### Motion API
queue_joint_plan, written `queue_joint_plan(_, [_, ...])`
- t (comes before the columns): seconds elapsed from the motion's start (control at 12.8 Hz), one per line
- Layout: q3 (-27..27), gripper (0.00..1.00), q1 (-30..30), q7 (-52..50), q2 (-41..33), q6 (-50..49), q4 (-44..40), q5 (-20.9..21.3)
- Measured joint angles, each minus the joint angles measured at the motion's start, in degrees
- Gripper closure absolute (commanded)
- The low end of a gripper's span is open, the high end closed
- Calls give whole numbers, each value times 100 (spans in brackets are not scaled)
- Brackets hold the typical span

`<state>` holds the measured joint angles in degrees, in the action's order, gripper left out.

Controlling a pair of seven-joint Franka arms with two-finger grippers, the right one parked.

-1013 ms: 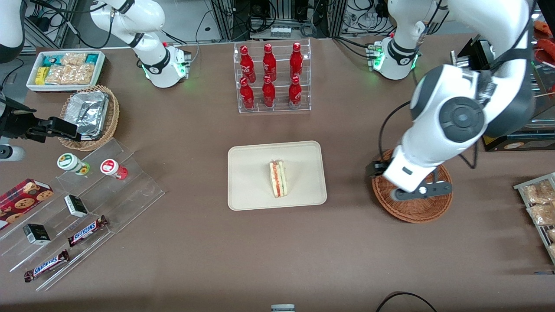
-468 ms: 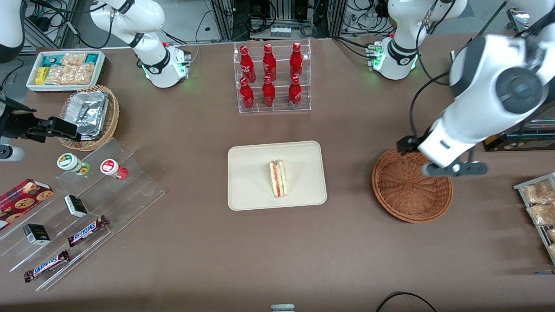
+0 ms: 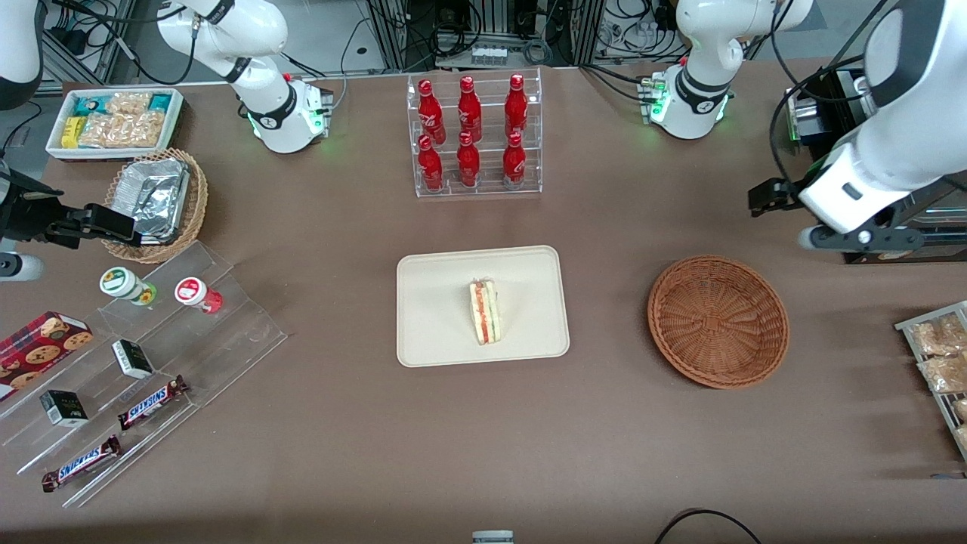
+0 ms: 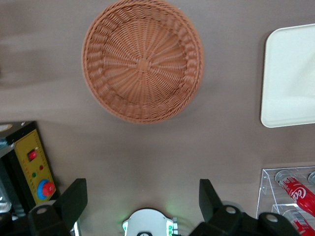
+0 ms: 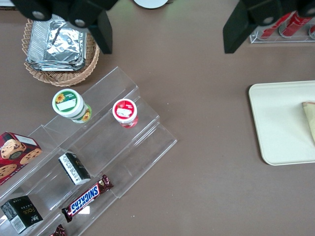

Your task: Place sandwich from basket to tray

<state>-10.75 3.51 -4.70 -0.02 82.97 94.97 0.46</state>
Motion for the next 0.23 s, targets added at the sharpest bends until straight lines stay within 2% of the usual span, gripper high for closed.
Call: queue_joint_plan(0.23, [355,0,2,32,-328,-273,-16,-29])
